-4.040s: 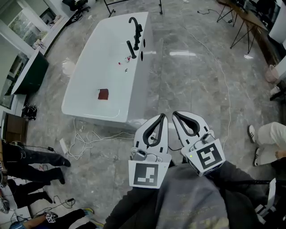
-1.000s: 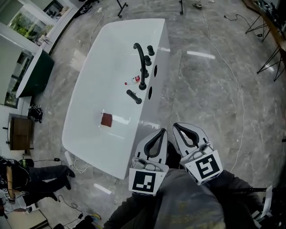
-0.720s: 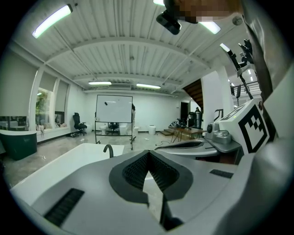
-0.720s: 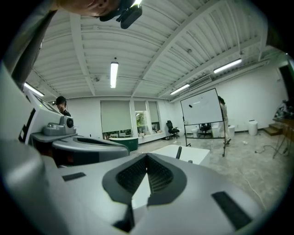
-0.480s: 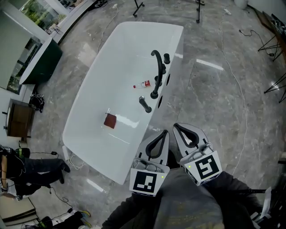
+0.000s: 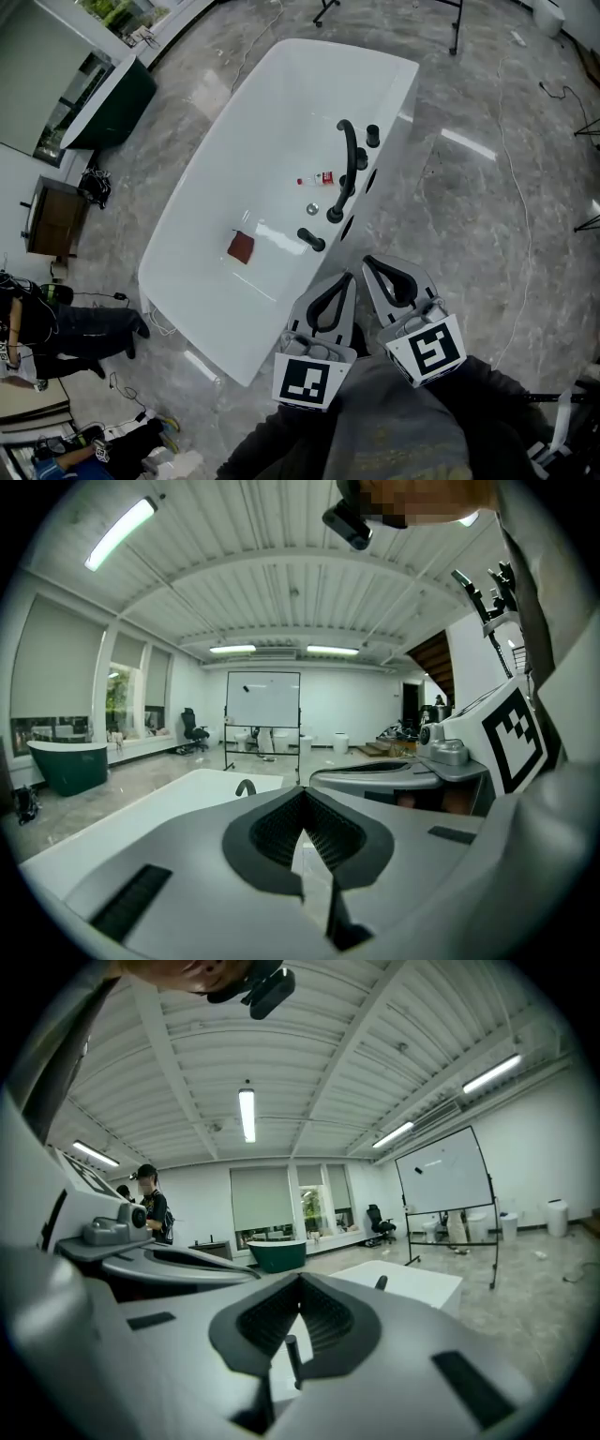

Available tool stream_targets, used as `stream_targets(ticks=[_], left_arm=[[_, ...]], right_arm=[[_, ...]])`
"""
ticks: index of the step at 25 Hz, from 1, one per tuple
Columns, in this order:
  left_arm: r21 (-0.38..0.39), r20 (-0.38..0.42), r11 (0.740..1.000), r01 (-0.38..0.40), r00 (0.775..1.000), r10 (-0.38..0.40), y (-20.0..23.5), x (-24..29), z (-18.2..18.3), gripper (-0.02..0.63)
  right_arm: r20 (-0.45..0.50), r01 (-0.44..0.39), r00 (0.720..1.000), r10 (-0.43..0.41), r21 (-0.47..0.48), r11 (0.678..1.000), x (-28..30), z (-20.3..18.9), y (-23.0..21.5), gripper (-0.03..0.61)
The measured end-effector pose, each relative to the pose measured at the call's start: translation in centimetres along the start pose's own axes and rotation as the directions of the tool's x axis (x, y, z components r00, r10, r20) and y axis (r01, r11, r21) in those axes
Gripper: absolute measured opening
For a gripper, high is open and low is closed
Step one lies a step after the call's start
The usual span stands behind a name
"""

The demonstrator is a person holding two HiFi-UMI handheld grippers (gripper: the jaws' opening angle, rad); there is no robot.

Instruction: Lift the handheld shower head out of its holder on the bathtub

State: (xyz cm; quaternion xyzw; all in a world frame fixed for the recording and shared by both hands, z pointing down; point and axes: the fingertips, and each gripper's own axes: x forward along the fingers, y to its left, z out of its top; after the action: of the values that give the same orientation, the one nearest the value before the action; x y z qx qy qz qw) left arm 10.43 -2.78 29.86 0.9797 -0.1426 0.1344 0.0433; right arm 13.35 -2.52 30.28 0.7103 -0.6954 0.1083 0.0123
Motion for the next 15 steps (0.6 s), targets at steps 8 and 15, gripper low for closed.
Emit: stream_targets(ticks=[8, 15], left_arm=[[-0.038, -0.016, 0.992, -0.117, 0.993, 0.117, 1.3, 5.5, 1.1, 0.002], [-0.087, -0.025, 0.957, -0.276, 0.961, 0.275, 3.4, 6.8, 0.9, 0.002]], right_arm=[[-0.035, -0.129, 0.991, 0.129, -0.002, 0.992, 3.2, 0.5, -4.7, 0.005], [-0.089, -0.285, 0.955, 0.283, -0.020, 0.958, 5.5, -0.3, -5.5, 0.005]])
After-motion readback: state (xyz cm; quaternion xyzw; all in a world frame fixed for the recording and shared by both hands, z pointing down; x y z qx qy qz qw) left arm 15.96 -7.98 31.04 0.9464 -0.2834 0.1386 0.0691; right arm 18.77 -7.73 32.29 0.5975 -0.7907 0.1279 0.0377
